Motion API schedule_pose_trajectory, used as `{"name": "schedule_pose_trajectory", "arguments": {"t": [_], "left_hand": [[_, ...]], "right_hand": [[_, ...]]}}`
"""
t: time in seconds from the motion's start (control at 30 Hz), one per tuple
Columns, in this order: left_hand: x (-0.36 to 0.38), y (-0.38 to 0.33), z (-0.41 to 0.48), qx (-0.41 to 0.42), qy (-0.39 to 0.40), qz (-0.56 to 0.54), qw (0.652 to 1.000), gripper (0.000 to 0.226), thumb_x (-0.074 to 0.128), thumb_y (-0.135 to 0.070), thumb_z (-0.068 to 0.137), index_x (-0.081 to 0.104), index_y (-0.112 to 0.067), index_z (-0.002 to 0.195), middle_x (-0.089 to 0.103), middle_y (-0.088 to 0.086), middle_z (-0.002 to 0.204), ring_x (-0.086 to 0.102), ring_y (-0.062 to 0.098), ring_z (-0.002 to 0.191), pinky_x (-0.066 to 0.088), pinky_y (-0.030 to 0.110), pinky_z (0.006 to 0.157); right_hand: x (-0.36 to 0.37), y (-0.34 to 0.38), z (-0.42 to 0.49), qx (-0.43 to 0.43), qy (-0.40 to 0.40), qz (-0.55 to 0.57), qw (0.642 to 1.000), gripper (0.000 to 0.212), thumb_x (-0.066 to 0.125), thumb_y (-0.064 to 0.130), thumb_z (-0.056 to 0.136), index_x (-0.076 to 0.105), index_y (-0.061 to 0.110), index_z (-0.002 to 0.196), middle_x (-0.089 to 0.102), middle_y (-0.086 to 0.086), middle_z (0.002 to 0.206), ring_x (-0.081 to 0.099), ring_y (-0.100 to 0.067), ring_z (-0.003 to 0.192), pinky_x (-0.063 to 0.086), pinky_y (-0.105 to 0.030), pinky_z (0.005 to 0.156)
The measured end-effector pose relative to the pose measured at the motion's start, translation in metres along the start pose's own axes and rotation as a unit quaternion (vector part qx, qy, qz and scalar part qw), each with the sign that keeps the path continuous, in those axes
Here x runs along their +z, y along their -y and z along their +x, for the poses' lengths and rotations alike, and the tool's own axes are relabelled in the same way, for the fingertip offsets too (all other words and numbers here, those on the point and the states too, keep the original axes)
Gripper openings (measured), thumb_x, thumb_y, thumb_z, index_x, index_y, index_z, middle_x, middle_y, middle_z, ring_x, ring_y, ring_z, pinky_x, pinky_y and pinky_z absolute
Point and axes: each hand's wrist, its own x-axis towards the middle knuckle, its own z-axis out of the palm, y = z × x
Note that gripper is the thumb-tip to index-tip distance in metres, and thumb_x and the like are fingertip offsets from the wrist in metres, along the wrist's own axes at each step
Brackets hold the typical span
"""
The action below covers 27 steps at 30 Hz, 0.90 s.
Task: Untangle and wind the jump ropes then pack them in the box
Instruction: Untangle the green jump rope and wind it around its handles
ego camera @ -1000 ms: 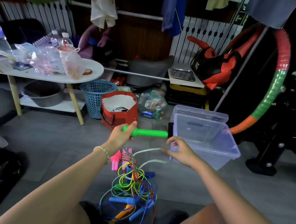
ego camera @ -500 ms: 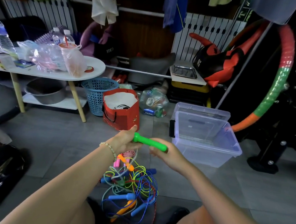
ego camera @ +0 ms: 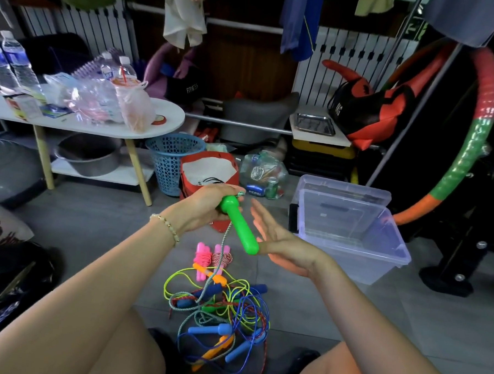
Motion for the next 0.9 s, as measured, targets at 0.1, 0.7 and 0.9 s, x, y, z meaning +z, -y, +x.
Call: {"name": "schedule_pose_trajectory", "arguments": {"t": [0.1, 0.7, 0.9], "left_hand": [[-0.010, -0.002, -0.007, 0.025, -0.003, 0.074, 0.997, 0.018, 0.042, -0.007, 0.098, 0.056, -0.008, 0.111, 0.061, 0.004, 0.083, 0.061, 0.014, 0.058, 0.052, 0.032, 0.073], [-0.009, 0.025, -0.035, 0.071, 0.121, 0.239, 0.961, 0.051, 0.072, -0.007, 0.080, 0.054, -0.011, 0.128, 0.069, 0.017, 0.103, 0.057, 0.009, 0.055, 0.050, 0.019, 0.054], [0.052, 0.008, -0.050, 0.155, 0.093, 0.081, 0.980, 0.015, 0.054, -0.009, 0.094, 0.050, -0.012, 0.080, 0.051, -0.004, 0.050, 0.047, 0.008, 0.035, 0.040, 0.017, 0.040]], "right_hand": [[0.002, 0.009, 0.002, -0.011, -0.021, 0.111, 0.994, 0.083, 0.067, 0.011, 0.068, 0.032, 0.044, 0.135, 0.015, 0.012, 0.156, 0.007, -0.005, 0.144, 0.010, -0.030, 0.116], [-0.003, 0.068, -0.001, -0.067, -0.208, -0.012, 0.976, 0.027, 0.043, 0.021, 0.099, 0.064, 0.011, 0.086, 0.065, -0.001, 0.065, 0.065, -0.011, 0.059, 0.057, -0.024, 0.062], [-0.018, 0.090, -0.013, -0.091, -0.270, 0.022, 0.958, 0.029, 0.039, 0.038, 0.098, 0.061, 0.022, 0.107, 0.069, 0.001, 0.096, 0.064, -0.014, 0.094, 0.048, -0.036, 0.092]]}}
